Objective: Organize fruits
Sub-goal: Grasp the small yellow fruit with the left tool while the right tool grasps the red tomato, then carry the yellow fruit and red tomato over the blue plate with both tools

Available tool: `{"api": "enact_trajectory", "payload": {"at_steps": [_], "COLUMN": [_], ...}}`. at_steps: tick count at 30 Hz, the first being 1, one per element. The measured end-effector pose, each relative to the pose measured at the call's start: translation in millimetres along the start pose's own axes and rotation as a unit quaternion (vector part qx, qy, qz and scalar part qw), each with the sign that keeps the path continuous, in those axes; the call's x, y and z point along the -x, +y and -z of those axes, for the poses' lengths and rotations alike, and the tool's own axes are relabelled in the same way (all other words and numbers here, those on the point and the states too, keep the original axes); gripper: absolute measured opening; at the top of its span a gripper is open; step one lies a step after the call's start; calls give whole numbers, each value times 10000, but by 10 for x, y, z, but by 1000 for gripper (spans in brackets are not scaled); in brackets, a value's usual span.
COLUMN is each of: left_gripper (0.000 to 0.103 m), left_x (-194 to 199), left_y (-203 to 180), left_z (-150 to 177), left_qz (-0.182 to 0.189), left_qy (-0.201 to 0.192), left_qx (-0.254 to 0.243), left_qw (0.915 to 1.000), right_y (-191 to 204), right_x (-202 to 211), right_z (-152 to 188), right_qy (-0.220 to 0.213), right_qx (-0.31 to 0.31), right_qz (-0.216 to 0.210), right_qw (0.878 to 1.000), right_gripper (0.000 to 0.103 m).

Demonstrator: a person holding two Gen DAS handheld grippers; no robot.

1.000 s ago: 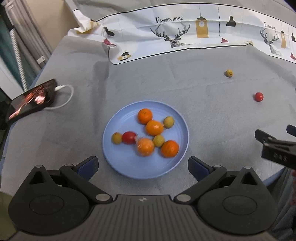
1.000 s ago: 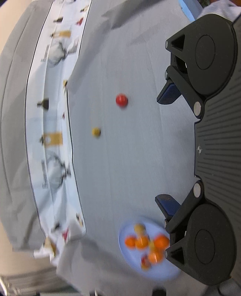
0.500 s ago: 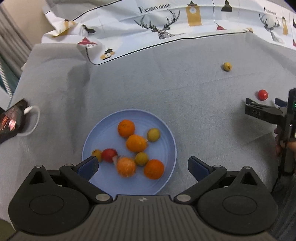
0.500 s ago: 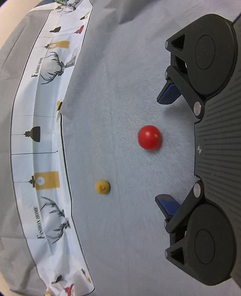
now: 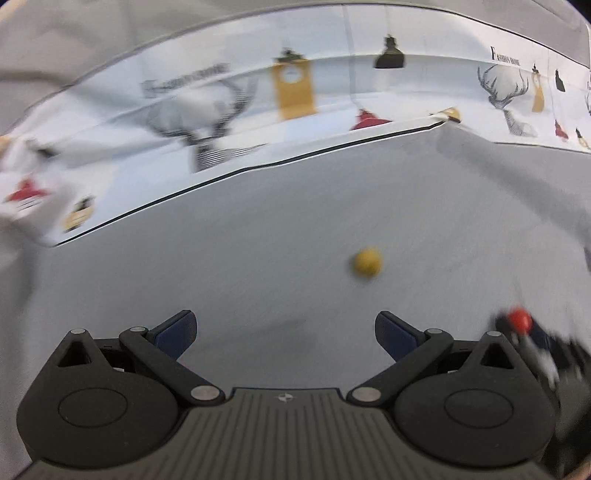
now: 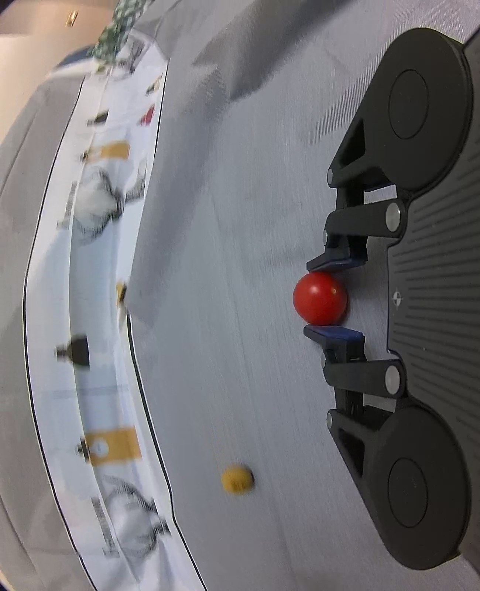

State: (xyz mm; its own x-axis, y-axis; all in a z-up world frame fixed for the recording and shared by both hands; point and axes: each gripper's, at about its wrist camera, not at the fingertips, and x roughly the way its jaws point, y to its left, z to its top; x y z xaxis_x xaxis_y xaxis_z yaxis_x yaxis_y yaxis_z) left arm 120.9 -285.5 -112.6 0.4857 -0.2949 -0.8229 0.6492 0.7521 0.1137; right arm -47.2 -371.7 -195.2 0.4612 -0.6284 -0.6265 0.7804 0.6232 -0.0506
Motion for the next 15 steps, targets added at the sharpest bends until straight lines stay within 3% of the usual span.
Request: {"api": "enact_trajectory", "payload": {"at_steps": [5,8,9,10,12,13,15], "left_gripper": [103,102,92,63,34,28,27], "left_x": [-699,-922,-951,-959,-941,-913,-859], "left_y": [-286,-368,-392,-403,-391,-383,-352], "left_z": [-331,-393,-398,-393,-344,-323,-278], "left_qz": [156,148,226,309,528,533,526], "left_qy": [381,509,496,498,481,459,505], "left_qx": [-14,-42,-58,-82,-41,10,143], "left_qw": [9992,9986,9985,9983,9974,9975,9972], "right_y": [-111,-89,-87,-88,-93,-101,-103], "right_x": [-81,-89,-90,-93,-90,-85,-67], "right_z": [-23,-23,-25,-28,-33,-37,-34], "right_qy": [11,-13,-15,-14,-16,-24,-46], "right_qx": [-270,-236,-246,-262,-302,-372,-442], "right_qz": [113,163,167,169,175,180,223], "right_qw": [9996,9996,9996,9995,9994,9991,9988], "right_gripper": [31,32,32,32,31,31,30]}}
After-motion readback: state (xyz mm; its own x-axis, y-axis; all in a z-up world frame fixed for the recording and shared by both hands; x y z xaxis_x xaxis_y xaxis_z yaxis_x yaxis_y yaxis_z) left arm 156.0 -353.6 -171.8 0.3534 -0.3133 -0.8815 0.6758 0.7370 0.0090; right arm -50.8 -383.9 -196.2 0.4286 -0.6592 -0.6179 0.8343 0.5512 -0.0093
